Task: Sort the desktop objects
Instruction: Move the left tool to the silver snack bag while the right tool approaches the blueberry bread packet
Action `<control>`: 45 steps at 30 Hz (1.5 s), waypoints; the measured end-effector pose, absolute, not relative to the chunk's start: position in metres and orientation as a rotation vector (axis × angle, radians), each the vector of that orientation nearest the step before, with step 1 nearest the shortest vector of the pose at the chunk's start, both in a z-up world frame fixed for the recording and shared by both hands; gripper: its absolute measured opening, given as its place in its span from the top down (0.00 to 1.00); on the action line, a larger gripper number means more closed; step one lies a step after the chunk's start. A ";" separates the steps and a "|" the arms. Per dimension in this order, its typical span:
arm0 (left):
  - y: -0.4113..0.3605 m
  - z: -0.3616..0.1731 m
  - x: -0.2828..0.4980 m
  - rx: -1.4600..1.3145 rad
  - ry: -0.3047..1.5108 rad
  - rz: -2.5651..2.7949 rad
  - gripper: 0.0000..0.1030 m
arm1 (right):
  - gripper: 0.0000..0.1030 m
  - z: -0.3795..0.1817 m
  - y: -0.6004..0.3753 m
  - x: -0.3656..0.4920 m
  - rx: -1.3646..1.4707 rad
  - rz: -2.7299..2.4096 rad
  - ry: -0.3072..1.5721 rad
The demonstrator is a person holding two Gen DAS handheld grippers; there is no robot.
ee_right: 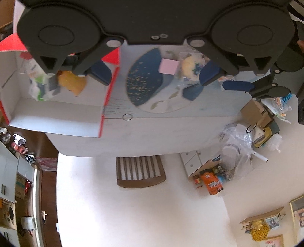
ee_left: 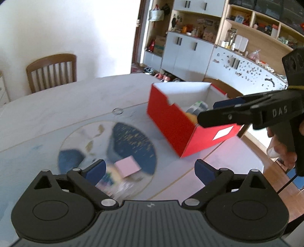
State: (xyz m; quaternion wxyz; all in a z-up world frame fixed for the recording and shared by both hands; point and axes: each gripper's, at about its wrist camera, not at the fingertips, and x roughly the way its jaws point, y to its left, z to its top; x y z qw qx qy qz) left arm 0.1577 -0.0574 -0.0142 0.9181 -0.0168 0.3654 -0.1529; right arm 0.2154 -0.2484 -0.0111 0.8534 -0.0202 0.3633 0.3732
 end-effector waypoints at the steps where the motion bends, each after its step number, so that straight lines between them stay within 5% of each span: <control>1: -0.052 -0.016 0.154 -0.032 0.751 -0.307 0.03 | 0.04 -0.012 -0.243 0.213 -0.042 0.788 0.767; 28: -0.013 -0.095 0.130 0.087 0.838 -0.155 0.03 | 0.05 -0.074 -0.140 0.206 -0.174 0.823 0.841; 45: -0.007 -0.118 0.134 0.034 0.861 -0.140 0.04 | 0.20 -0.117 -0.094 0.220 -0.236 0.850 0.954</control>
